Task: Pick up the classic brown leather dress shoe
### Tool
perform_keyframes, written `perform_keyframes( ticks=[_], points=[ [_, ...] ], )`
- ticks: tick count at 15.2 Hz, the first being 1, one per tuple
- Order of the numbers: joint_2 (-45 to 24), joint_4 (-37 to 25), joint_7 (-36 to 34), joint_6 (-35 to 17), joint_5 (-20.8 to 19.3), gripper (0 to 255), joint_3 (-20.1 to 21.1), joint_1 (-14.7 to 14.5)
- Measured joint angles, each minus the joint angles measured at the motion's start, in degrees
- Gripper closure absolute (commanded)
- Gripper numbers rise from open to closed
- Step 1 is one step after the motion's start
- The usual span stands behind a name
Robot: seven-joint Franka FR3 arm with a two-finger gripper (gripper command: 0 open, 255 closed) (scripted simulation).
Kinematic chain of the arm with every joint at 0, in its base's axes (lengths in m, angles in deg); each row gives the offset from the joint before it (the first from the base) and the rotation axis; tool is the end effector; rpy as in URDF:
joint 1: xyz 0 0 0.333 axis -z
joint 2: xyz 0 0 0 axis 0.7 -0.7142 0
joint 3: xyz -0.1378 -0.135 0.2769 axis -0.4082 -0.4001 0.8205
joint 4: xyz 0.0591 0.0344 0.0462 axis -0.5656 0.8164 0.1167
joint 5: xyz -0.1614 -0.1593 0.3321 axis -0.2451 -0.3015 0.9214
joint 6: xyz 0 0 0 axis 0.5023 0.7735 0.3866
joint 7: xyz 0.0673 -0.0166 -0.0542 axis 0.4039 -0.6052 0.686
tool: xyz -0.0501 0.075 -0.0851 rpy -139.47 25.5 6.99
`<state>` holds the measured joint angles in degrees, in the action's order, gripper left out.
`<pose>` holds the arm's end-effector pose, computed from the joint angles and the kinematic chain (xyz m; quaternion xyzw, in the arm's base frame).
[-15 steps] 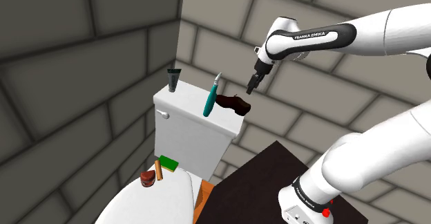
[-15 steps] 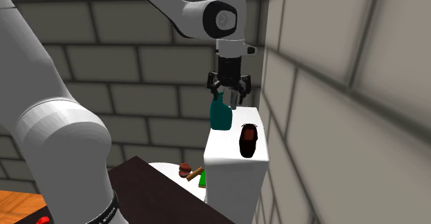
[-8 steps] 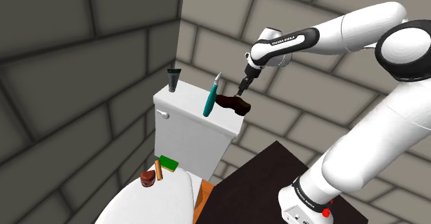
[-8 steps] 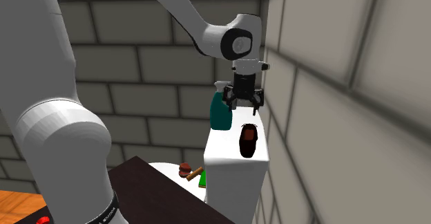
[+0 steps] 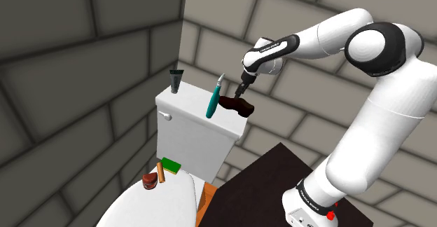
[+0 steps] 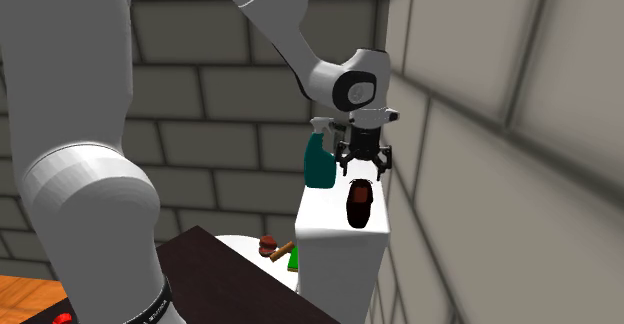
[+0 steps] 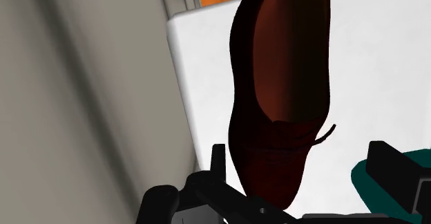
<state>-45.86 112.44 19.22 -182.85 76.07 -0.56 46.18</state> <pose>0.5566 -0.1359 0.3067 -0.9834 -0.1762 -0.0398 0.0180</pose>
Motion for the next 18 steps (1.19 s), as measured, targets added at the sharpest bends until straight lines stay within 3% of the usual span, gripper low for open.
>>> perform_keyframes(
  ticks=[4,5,18],
  points=[
    [-1.6,0.6,0.8,-2.2,0.9,0,0.3,0.2],
    [-1.8,0.6,0.8,-2.3,1.0,255,0.3,0.2],
    [-0.9,0.2,0.4,-1.1,0.5,255,0.1,0.1]
  ],
)
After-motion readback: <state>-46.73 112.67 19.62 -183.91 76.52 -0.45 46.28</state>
